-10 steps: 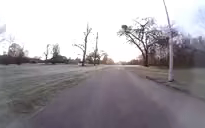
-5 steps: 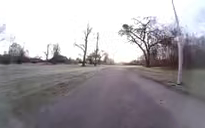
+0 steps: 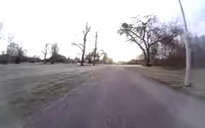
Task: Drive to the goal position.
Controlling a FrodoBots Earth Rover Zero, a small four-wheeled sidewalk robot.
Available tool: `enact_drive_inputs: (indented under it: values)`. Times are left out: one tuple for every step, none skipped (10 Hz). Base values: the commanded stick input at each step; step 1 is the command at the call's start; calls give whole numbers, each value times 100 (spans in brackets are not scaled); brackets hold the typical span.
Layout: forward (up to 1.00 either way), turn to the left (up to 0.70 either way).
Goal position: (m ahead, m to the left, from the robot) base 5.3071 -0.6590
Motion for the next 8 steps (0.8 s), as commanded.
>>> enact_drive_inputs:
  values:
    - [100,0]
    - [100,0]
    - [100,0]
    - [100,0]
    - [100,0]
    - [100,0]
    - [100,0]
    - [100,0]
